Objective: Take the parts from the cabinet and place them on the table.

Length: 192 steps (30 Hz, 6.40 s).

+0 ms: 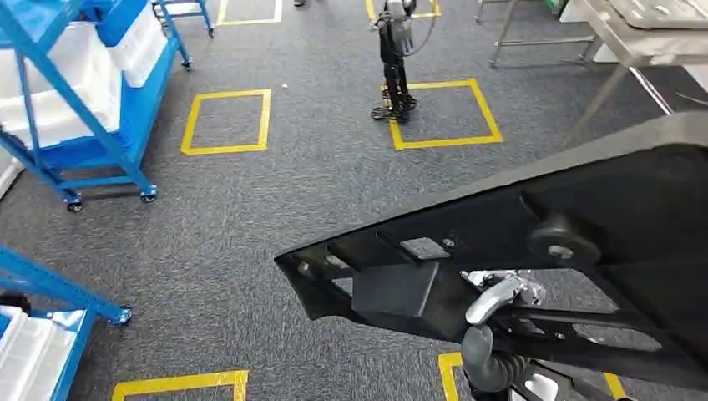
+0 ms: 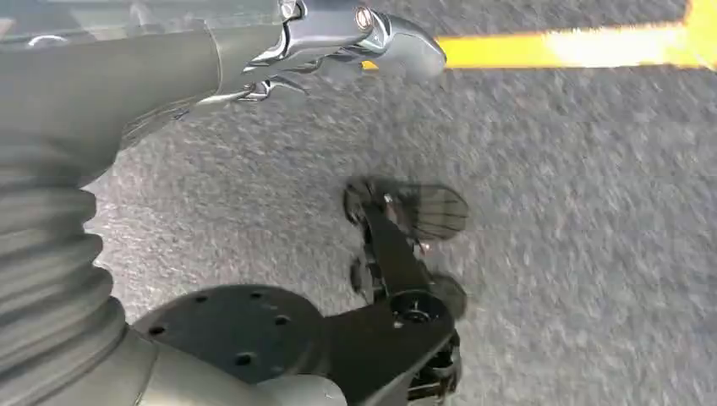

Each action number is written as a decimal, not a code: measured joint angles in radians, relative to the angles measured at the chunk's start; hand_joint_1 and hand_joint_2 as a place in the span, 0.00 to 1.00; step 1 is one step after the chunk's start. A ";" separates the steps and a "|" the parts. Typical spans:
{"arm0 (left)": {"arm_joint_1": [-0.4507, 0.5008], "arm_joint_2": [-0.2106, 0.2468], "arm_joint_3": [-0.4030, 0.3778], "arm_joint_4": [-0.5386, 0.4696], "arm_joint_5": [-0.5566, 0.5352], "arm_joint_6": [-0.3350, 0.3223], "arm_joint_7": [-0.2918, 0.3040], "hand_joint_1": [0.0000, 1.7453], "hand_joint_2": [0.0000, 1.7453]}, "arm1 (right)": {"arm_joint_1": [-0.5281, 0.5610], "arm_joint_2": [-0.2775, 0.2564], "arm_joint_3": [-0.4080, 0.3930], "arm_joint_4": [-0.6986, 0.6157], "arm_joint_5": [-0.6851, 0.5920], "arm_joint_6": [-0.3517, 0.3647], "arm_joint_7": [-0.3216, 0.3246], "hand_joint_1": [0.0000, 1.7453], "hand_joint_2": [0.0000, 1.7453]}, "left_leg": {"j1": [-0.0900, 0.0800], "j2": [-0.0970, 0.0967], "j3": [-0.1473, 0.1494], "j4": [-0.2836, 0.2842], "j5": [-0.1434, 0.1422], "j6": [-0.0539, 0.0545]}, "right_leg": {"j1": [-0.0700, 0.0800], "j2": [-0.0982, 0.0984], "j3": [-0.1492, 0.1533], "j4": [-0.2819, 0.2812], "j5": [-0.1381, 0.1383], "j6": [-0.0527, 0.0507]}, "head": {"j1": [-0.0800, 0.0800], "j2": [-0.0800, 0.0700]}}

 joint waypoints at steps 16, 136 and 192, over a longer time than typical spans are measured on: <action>-0.005 -0.016 0.019 0.000 0.015 -0.005 0.005 0.00 1.00 | -0.035 -0.030 -0.033 0.019 -0.118 0.071 0.000 1.00 1.00 | -0.002 -0.032 0.016 -0.096 0.088 0.050 | 0.002 0.032 -0.075 0.146 -0.084 0.049 | 0.007 0.000; 0.011 0.111 0.198 -0.011 0.003 -0.052 -0.072 0.00 1.00 | -0.095 -0.054 -0.188 0.180 -0.125 0.135 0.000 1.00 1.00 | 0.008 -0.040 0.010 -0.085 0.074 0.036 | -0.008 0.069 -0.004 0.019 -0.013 0.051 | 0.000 0.000; 0.018 0.111 0.241 -0.011 -0.054 -0.055 -0.074 0.00 1.00 | -0.096 -0.077 -0.171 0.214 -0.117 0.116 0.005 1.00 1.00 | -0.012 -0.028 -0.044 -0.044 0.109 0.037 | 0.009 0.007 0.065 0.014 -0.065 0.005 | -0.007 0.000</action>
